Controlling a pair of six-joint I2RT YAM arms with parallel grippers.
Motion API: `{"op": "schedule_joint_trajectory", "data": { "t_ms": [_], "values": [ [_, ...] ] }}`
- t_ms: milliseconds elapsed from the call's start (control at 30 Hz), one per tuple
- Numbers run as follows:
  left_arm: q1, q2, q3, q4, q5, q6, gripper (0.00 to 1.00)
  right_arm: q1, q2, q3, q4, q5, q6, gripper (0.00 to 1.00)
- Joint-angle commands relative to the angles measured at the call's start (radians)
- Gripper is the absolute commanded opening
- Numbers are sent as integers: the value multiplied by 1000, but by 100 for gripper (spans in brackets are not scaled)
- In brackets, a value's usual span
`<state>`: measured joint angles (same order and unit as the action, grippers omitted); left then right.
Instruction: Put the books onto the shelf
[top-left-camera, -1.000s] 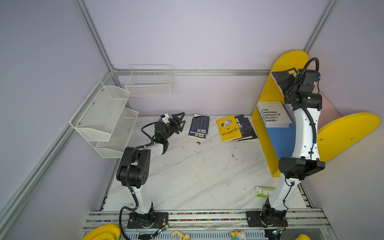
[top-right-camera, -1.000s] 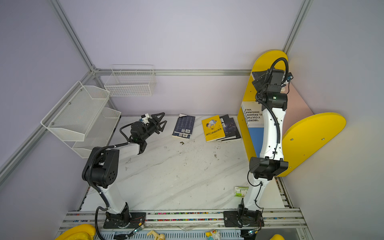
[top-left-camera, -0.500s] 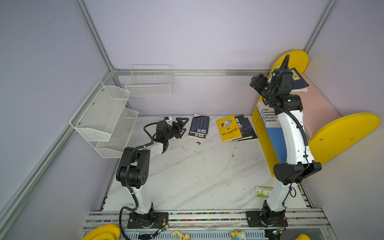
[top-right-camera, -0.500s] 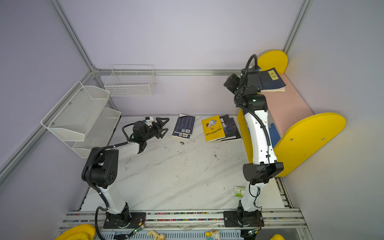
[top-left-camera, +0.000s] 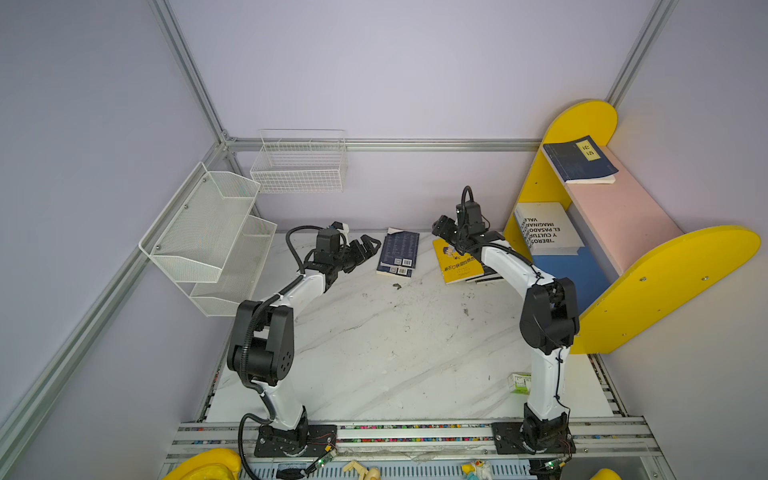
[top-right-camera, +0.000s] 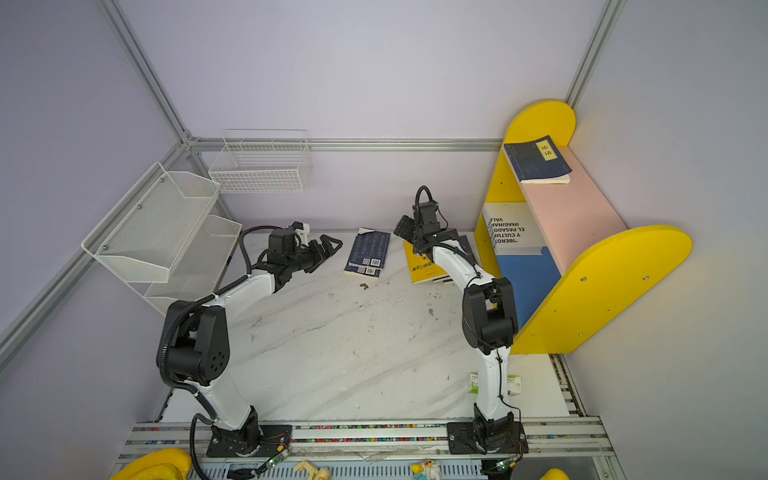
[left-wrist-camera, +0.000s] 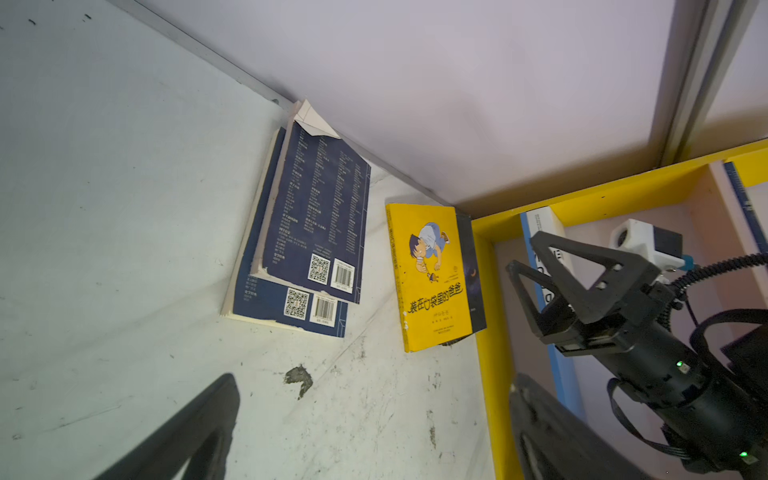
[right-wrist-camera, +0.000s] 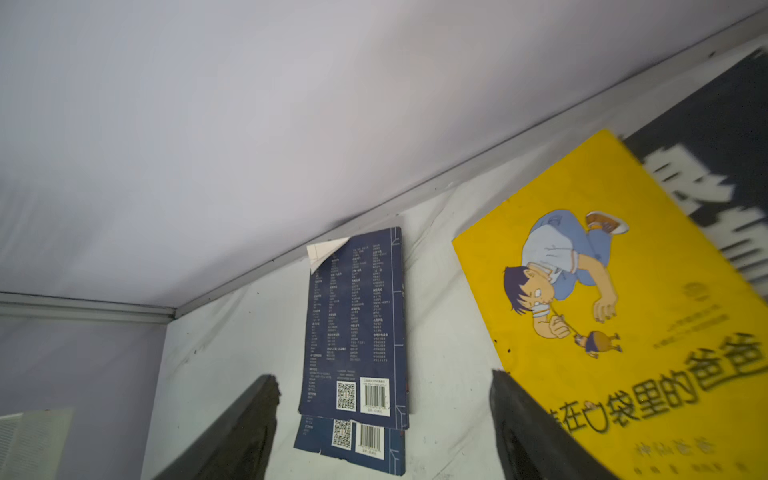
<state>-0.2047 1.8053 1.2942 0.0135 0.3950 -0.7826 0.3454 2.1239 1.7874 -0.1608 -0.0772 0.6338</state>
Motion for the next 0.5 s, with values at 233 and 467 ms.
{"op": "schedule_joint_trajectory", "data": {
  "t_ms": [233, 467],
  "values": [
    [-36, 195, 178, -24, -183, 104, 100, 23, 237, 35, 260, -158, 47, 76],
    [-39, 333, 266, 5, -186, 39, 100, 37, 351, 79, 279, -205, 68, 74]
  ]
}}
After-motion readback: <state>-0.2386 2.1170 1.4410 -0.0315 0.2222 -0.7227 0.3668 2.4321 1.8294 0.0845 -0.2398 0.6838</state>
